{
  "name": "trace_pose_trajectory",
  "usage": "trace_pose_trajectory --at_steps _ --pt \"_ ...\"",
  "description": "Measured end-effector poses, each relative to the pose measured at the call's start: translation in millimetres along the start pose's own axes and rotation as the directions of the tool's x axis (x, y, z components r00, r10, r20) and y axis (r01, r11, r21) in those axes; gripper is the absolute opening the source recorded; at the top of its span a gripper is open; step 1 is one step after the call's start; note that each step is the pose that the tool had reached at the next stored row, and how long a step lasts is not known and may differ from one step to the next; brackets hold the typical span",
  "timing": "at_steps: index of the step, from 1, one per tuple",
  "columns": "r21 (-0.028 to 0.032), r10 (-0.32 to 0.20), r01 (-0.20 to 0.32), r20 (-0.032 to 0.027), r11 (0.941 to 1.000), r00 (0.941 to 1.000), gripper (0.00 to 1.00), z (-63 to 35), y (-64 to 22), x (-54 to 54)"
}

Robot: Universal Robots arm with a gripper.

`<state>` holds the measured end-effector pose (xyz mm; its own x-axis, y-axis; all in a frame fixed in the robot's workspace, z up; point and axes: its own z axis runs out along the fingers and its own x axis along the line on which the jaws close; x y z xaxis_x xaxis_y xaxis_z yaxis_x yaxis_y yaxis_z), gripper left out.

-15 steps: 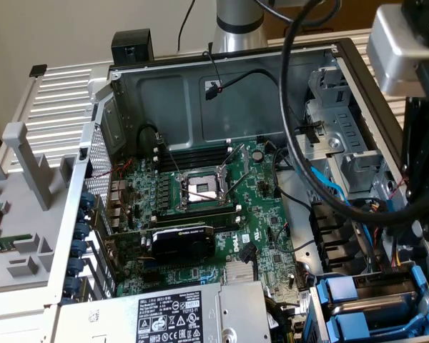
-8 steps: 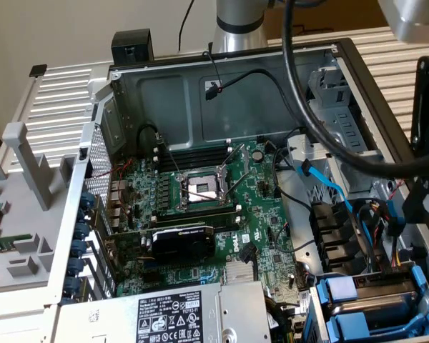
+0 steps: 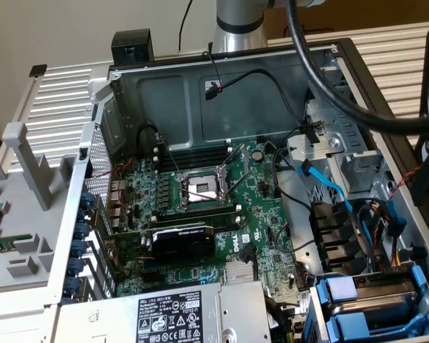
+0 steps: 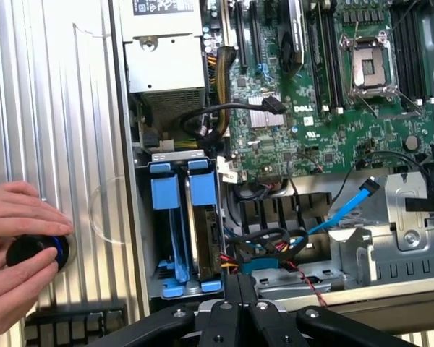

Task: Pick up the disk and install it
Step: 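Insert the second disk wire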

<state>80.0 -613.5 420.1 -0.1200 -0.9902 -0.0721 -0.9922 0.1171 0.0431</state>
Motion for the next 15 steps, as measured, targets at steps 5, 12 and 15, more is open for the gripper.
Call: trace_pose_trajectory --at_steps 5,12,15 --pt "0.0 0.001 -0.001 0.0002 1.0 1.0 0.11 -1.3 0.0 0.0" --pt "0.0002 0.001 -0.001 -0.0015 1.0 1.0 0.11 -0.8 0.0 0.1" --pt "0.0003 0.001 -0.001 -0.0016 1.0 1.0 0.11 -0.8 0.0 0.0"
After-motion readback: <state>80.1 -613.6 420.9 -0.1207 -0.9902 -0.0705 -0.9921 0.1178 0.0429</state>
